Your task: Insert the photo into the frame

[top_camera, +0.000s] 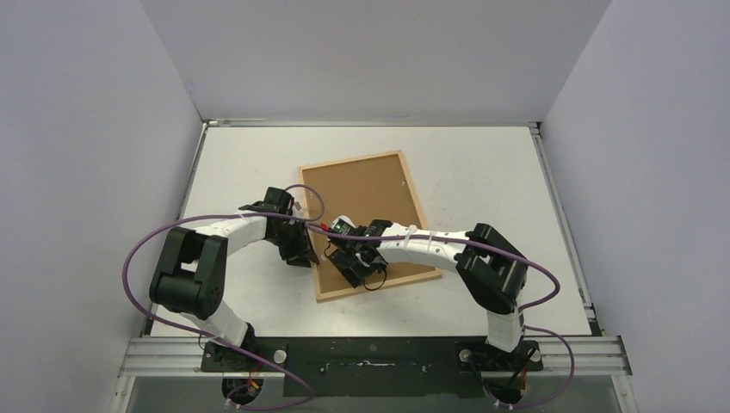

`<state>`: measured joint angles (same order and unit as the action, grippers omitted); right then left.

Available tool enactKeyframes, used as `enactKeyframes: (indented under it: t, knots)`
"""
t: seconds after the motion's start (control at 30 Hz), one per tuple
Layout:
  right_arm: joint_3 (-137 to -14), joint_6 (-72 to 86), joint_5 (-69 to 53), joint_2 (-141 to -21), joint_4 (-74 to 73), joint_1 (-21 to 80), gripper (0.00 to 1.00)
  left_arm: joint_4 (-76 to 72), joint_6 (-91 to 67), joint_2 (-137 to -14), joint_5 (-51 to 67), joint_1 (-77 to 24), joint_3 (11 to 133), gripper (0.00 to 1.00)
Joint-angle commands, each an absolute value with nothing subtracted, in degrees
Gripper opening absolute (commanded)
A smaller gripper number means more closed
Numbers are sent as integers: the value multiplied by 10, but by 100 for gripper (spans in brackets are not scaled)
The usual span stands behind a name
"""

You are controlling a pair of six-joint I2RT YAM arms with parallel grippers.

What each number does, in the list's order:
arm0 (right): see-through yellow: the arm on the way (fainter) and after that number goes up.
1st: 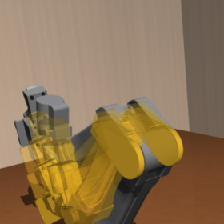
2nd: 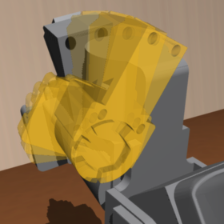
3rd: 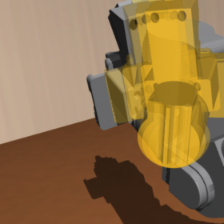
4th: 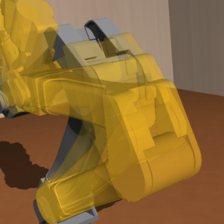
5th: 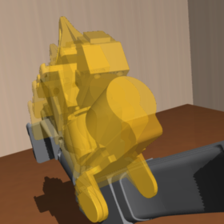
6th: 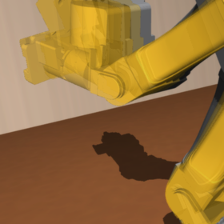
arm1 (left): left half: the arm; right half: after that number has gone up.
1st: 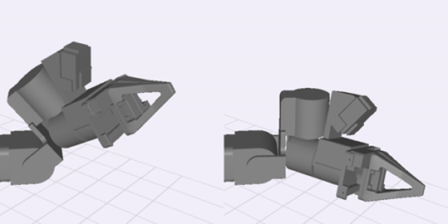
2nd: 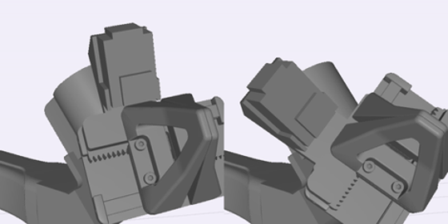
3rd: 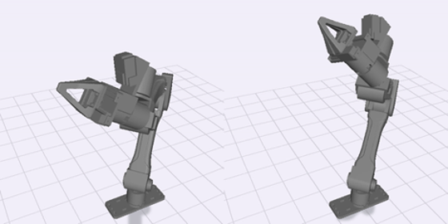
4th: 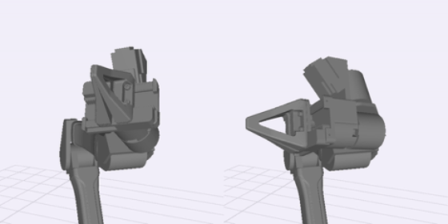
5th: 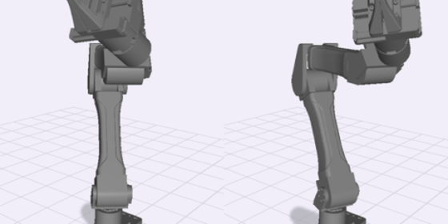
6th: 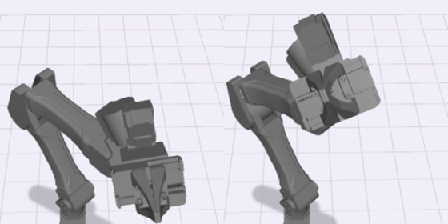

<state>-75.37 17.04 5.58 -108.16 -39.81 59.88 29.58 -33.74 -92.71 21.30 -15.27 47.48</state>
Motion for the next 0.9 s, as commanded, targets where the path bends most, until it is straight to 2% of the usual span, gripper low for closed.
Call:
enactKeyframes:
  t: [0.0,0.37,0.53,0.7,0.87]
  knots:
    - [-727,145,67,-1071,-416,607,69,277,-333,-943,194,-152,480,27]
    - [-704,131,72,-1056,-430,607,60,283,-331,-948,185,-151,480,27]
    - [-701,139,72,-1057,-429,607,51,289,-327,-949,180,-150,480,27]
    - [-719,167,71,-1050,-419,606,58,291,-322,-950,185,-150,480,27]
    - [-719,202,66,-1020,-371,602,61,291,-319,-949,189,-150,480,27]
